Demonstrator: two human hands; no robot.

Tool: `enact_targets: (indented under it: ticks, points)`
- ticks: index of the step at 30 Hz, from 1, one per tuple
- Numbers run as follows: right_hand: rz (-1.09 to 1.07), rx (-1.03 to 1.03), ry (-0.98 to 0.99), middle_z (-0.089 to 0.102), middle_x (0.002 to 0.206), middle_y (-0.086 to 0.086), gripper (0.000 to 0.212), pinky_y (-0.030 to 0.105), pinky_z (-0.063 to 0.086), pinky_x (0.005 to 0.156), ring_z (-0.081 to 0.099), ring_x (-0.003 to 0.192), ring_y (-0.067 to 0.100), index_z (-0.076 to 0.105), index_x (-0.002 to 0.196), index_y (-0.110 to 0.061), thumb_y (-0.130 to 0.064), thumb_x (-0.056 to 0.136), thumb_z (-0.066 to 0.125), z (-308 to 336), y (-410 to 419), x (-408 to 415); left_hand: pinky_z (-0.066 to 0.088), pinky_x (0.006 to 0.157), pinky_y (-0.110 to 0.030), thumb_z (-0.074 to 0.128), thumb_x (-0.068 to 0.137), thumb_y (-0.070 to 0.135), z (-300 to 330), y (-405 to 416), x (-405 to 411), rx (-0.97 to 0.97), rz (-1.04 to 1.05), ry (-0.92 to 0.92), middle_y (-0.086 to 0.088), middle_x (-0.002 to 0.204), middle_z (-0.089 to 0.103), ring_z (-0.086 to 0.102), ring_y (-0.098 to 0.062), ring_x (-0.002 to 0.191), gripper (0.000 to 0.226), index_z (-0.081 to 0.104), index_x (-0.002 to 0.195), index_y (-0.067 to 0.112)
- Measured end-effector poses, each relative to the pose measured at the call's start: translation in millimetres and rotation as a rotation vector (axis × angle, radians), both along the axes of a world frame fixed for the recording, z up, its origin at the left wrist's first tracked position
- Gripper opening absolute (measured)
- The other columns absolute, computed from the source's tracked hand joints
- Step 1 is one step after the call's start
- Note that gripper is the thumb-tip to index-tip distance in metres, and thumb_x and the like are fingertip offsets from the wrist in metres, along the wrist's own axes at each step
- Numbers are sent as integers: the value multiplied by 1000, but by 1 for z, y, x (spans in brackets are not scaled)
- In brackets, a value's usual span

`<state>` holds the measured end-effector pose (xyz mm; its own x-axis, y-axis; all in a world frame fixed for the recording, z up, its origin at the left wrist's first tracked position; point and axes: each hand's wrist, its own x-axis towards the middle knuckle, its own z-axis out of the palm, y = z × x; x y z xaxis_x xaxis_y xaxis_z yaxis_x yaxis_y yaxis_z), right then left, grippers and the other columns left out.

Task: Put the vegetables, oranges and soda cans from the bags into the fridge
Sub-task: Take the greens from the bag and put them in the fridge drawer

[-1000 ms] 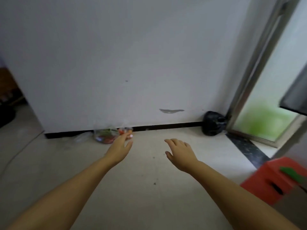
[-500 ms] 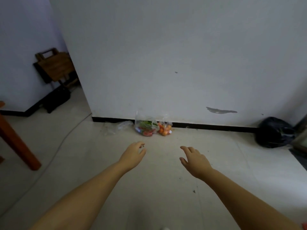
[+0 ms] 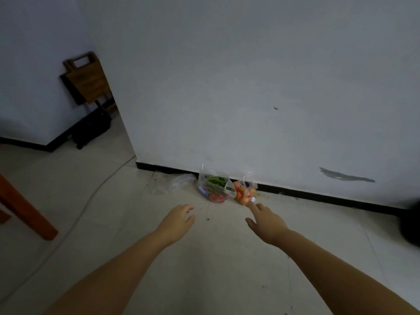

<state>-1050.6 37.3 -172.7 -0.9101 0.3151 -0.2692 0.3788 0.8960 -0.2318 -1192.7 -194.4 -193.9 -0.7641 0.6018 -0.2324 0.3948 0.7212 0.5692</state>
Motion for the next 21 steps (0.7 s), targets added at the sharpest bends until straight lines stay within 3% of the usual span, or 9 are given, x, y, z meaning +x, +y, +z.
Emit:
enact_targets:
  ticks: [10,17,21]
  points:
    - [-80,-37,15,30,151,7,52,44,45,98,33,135,35,25,145,-21,-37,97,39,-32,86,-187,37,102,-30,49,96,26,-19,86,-207,17,-6,-48,-10,135,52,49,-21,124,40,49,132,9]
    - [-181,-65,2,43,142,7,46,43,34,107,43,128,28,33,141,-21,-40,98,35,-34,119,-292,43,95,-29,48,97,31,-19,170,-315,-1,-172,-99,-7,132,49,52,-21,117,39,48,132,13]
    - [-191,-98,-17,44,140,6,46,41,40,102,46,125,28,31,141,-22,-39,98,37,-47,151,-344,47,92,-35,48,96,33,-34,211,-360,-6,-245,-109,-4,124,53,55,-18,108,35,52,127,16]
